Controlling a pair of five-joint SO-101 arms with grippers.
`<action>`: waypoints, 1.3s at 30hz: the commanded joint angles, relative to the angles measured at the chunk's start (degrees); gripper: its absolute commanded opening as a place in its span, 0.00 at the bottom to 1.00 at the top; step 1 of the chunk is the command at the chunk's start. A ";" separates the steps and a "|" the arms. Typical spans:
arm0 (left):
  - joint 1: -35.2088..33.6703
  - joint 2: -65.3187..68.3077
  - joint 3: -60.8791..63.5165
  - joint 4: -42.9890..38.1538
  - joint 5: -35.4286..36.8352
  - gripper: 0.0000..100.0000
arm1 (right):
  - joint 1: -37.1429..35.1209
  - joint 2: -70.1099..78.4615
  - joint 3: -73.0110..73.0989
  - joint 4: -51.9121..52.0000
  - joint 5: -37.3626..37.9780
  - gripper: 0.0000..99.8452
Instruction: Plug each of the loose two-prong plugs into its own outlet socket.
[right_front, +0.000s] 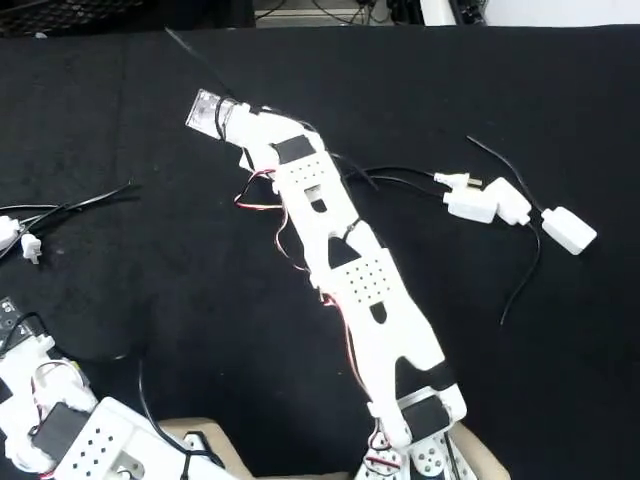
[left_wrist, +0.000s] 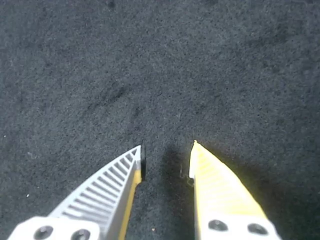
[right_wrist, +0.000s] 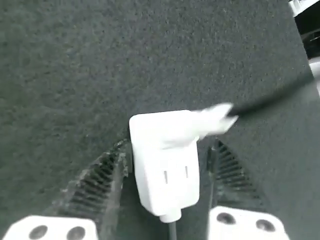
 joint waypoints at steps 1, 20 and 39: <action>0.13 -0.53 0.92 0.26 -0.26 0.17 | 0.79 -0.31 -3.47 -0.35 -0.70 0.23; 0.13 -0.53 0.92 0.26 -0.18 0.17 | 9.41 -2.15 -24.84 23.30 -4.57 0.23; 0.22 -0.53 0.92 0.26 -0.09 0.17 | 37.63 -11.03 -24.75 51.69 -5.63 0.23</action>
